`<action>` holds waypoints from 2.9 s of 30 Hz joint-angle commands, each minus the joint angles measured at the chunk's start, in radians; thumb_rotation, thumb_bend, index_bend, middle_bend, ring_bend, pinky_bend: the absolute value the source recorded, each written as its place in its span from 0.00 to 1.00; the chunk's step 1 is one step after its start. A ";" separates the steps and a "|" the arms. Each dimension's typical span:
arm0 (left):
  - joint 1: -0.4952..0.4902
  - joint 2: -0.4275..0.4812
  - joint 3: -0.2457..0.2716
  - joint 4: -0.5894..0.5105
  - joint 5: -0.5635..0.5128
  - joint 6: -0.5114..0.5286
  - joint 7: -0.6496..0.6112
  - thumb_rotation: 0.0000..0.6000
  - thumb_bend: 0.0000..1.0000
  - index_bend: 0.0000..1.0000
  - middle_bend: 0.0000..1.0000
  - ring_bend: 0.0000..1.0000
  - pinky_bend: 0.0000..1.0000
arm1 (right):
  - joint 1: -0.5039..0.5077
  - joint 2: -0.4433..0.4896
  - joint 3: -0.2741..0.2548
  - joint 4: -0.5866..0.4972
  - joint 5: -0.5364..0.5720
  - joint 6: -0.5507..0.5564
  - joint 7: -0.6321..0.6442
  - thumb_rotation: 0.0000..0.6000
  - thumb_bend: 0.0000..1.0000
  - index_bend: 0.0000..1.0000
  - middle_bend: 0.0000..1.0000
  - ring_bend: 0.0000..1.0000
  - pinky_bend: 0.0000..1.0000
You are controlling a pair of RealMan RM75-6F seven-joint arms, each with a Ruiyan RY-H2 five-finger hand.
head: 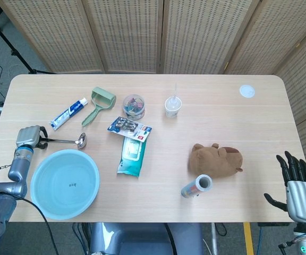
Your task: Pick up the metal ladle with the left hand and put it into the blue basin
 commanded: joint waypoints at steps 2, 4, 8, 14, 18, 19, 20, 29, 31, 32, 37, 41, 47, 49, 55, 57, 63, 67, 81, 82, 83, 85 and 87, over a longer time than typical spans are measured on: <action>0.002 -0.010 0.001 0.006 0.003 -0.010 0.003 1.00 0.30 0.52 0.98 0.91 0.86 | 0.000 0.001 -0.002 -0.003 0.001 -0.003 0.005 1.00 0.00 0.00 0.00 0.00 0.00; 0.001 -0.016 0.000 0.012 0.002 -0.018 0.003 1.00 0.31 0.52 0.98 0.91 0.86 | 0.000 0.003 -0.002 -0.004 0.001 -0.003 0.006 1.00 0.00 0.00 0.00 0.00 0.00; 0.002 -0.020 -0.003 0.017 0.003 -0.020 0.001 1.00 0.41 0.60 0.98 0.91 0.86 | 0.000 0.006 -0.002 -0.007 0.002 -0.003 0.011 1.00 0.00 0.00 0.00 0.00 0.00; 0.008 -0.002 -0.008 -0.004 0.013 0.030 -0.029 1.00 0.54 0.78 0.98 0.91 0.86 | 0.000 0.011 -0.002 -0.010 0.001 -0.002 0.019 1.00 0.00 0.00 0.00 0.00 0.00; 0.011 0.027 -0.010 -0.039 0.023 0.077 -0.057 1.00 0.58 0.84 0.98 0.91 0.86 | -0.001 0.014 -0.004 -0.014 -0.003 0.000 0.024 1.00 0.00 0.00 0.00 0.00 0.00; 0.013 0.036 -0.011 -0.051 0.025 0.093 -0.064 1.00 0.59 0.85 0.98 0.91 0.86 | -0.001 0.015 -0.004 -0.015 -0.004 0.001 0.025 1.00 0.00 0.00 0.00 0.00 0.00; 0.014 0.042 -0.010 -0.059 0.027 0.100 -0.067 1.00 0.60 0.85 0.98 0.91 0.86 | -0.002 0.016 -0.004 -0.015 -0.004 0.001 0.025 1.00 0.00 0.00 0.00 0.00 0.00; 0.051 0.160 -0.022 -0.220 0.044 0.266 -0.089 1.00 0.60 0.86 0.98 0.91 0.86 | -0.004 0.024 -0.008 -0.025 -0.011 0.004 0.035 1.00 0.00 0.00 0.00 0.00 0.00; 0.057 0.175 -0.025 -0.246 0.041 0.282 -0.081 1.00 0.60 0.86 0.98 0.91 0.86 | -0.004 0.025 -0.009 -0.027 -0.011 0.003 0.037 1.00 0.00 0.00 0.00 0.00 0.00; 0.062 0.190 -0.028 -0.269 0.040 0.299 -0.077 1.00 0.60 0.86 0.98 0.91 0.86 | -0.004 0.026 -0.009 -0.029 -0.012 0.003 0.039 1.00 0.00 0.00 0.00 0.00 0.00; 0.106 0.287 -0.037 -0.428 0.053 0.442 -0.031 1.00 0.60 0.86 0.98 0.91 0.86 | -0.008 0.036 -0.012 -0.038 -0.023 0.009 0.052 1.00 0.00 0.00 0.00 0.00 0.00; 0.144 0.373 -0.035 -0.587 0.065 0.529 0.025 1.00 0.60 0.86 0.98 0.91 0.86 | -0.009 0.042 -0.016 -0.044 -0.030 0.011 0.060 1.00 0.00 0.00 0.00 0.00 0.00; 0.206 0.460 -0.007 -0.756 0.132 0.695 0.081 1.00 0.59 0.86 0.98 0.91 0.86 | -0.012 0.051 -0.016 -0.051 -0.034 0.016 0.073 1.00 0.00 0.00 0.00 0.00 0.00; 0.226 0.468 0.007 -0.781 0.156 0.741 0.082 1.00 0.59 0.86 0.98 0.91 0.86 | -0.013 0.054 -0.016 -0.054 -0.037 0.020 0.078 1.00 0.00 0.00 0.00 0.00 0.00; 0.269 0.497 0.051 -0.835 0.219 0.829 0.090 1.00 0.59 0.86 0.98 0.91 0.86 | -0.017 0.066 -0.019 -0.062 -0.044 0.024 0.095 1.00 0.00 0.00 0.00 0.00 0.00; 0.280 0.515 0.072 -0.855 0.241 0.841 0.104 1.00 0.59 0.86 0.98 0.91 0.86 | -0.019 0.071 -0.019 -0.065 -0.048 0.028 0.101 1.00 0.00 0.00 0.00 0.00 0.00; 0.290 0.567 0.129 -0.893 0.299 0.840 0.165 1.00 0.60 0.86 0.98 0.91 0.86 | -0.021 0.081 -0.018 -0.071 -0.052 0.033 0.115 1.00 0.00 0.00 0.00 0.00 0.00; 0.279 0.619 0.194 -0.924 0.362 0.788 0.209 1.00 0.60 0.86 0.98 0.91 0.86 | -0.022 0.082 -0.017 -0.070 -0.053 0.037 0.118 1.00 0.00 0.00 0.00 0.00 0.00; 0.221 0.643 0.245 -1.029 0.353 0.597 0.380 1.00 0.60 0.87 0.97 0.91 0.86 | -0.021 0.084 -0.012 -0.068 -0.044 0.035 0.124 1.00 0.00 0.00 0.00 0.00 0.00; 0.215 0.650 0.242 -1.050 0.343 0.579 0.413 1.00 0.60 0.87 0.97 0.91 0.86 | -0.021 0.085 -0.011 -0.069 -0.044 0.036 0.125 1.00 0.00 0.00 0.00 0.00 0.00; 0.212 0.653 0.240 -1.060 0.335 0.570 0.431 1.00 0.60 0.87 0.97 0.91 0.86 | -0.021 0.085 -0.011 -0.069 -0.044 0.035 0.126 1.00 0.00 0.00 0.00 0.00 0.00; 0.200 0.662 0.234 -1.098 0.313 0.538 0.497 1.00 0.60 0.88 0.97 0.91 0.86 | -0.021 0.086 -0.011 -0.069 -0.044 0.036 0.127 1.00 0.00 0.00 0.00 0.00 0.00; 0.190 0.669 0.226 -1.132 0.286 0.510 0.554 1.00 0.60 0.88 0.97 0.91 0.86 | -0.022 0.088 -0.011 -0.070 -0.045 0.037 0.129 1.00 0.00 0.00 0.00 0.00 0.00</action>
